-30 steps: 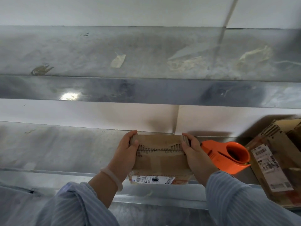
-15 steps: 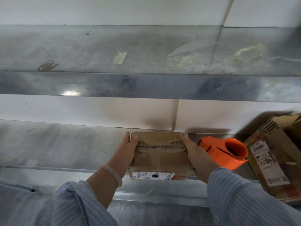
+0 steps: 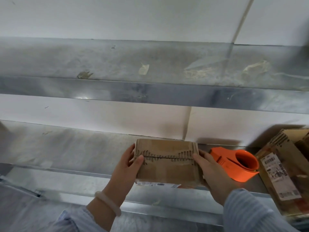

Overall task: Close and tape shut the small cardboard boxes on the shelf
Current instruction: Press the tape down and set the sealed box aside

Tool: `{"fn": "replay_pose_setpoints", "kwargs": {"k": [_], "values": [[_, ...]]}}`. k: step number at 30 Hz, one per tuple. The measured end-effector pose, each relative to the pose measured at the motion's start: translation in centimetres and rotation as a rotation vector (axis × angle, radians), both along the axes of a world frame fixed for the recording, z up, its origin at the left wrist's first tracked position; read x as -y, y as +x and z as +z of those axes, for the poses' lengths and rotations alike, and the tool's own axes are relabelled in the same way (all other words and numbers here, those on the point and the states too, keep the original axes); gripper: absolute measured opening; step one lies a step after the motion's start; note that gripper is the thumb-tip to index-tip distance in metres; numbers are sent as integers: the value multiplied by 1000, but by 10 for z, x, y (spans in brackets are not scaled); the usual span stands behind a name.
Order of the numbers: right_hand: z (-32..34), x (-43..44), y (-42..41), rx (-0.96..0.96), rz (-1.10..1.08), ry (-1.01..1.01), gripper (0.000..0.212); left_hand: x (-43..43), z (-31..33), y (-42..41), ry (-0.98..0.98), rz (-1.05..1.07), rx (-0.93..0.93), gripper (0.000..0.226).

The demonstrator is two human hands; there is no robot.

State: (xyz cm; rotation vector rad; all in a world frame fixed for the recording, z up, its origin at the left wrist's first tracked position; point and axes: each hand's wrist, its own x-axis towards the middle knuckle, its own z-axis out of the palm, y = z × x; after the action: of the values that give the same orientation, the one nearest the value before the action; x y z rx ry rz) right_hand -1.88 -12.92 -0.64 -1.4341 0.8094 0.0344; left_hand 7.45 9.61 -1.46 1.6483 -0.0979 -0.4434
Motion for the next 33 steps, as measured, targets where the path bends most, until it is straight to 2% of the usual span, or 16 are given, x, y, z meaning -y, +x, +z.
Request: {"fn": "replay_pose_setpoints", "kwargs": {"k": [2,5,10,12,16,18,21,23,27,33], "values": [[5,-6,-3,43,18,18,17,-5,3,-4,26,9,78,52],[15,-16,3,110,89,-14,25,-10,9,-7,101,22,227,63],[26,-31,27,218,266,-175,23,-30,16,-8,175,174,301,47],[26,-38,37,253,373,-220,29,-42,20,-10,213,271,306,44],[34,-62,60,328,518,-174,30,-69,25,-15,230,406,330,44],[36,-72,71,338,537,-128,34,-90,24,-16,246,384,367,56],[38,-91,86,335,569,-100,35,-125,28,-17,352,234,409,95],[39,-109,92,327,601,-101,32,-145,31,-16,385,179,469,106],[41,-156,102,313,618,-102,28,-191,30,-11,352,213,524,98],[49,-241,122,330,657,-134,37,-276,29,3,350,330,581,92]]}}
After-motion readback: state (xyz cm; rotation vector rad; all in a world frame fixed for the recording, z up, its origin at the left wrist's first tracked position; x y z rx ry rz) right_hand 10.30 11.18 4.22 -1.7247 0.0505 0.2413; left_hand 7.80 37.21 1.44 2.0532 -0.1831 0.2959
